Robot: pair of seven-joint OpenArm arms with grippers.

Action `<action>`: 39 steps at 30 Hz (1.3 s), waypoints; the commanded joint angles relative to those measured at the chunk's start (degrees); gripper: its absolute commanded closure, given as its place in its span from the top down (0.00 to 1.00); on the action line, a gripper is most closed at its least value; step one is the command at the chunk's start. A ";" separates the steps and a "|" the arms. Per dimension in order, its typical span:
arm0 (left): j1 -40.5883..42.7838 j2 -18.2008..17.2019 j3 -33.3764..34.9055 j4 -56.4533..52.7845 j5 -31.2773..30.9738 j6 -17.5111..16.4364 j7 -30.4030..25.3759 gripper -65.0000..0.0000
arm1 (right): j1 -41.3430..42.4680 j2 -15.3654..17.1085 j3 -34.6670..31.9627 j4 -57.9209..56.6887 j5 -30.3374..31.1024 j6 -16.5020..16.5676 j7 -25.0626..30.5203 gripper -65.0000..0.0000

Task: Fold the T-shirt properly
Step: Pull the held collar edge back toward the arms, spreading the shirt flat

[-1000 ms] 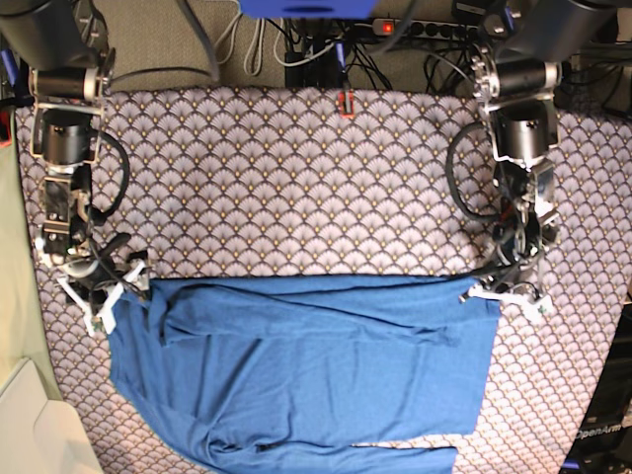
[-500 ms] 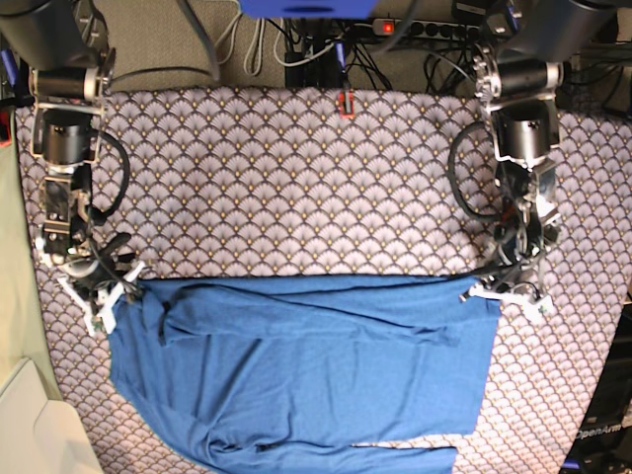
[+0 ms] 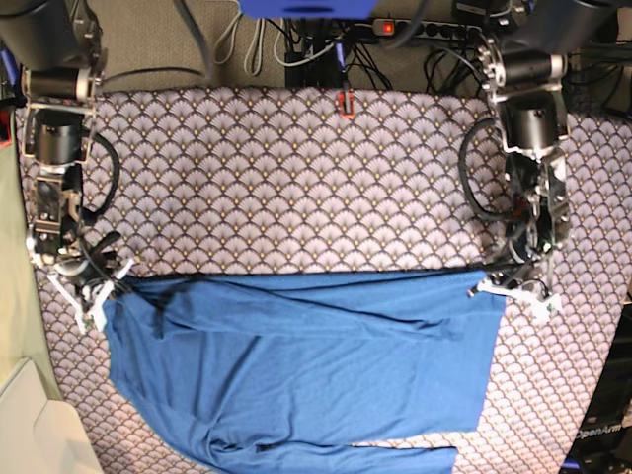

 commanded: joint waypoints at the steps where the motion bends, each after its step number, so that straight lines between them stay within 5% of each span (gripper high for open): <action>1: -1.72 -0.77 -0.18 2.33 -0.15 -0.08 -1.01 0.00 | 1.28 0.91 0.24 0.95 0.34 0.00 0.98 0.00; 15: 4.79 -0.77 -0.27 13.14 -0.15 -0.08 4.70 0.00 | -12.61 1.79 0.42 17.30 0.34 0.00 0.72 0.00; 39: 20.52 -2.27 -3.96 29.14 -0.24 -0.08 5.05 0.00 | -30.01 3.02 4.64 34.00 0.52 0.00 0.98 0.00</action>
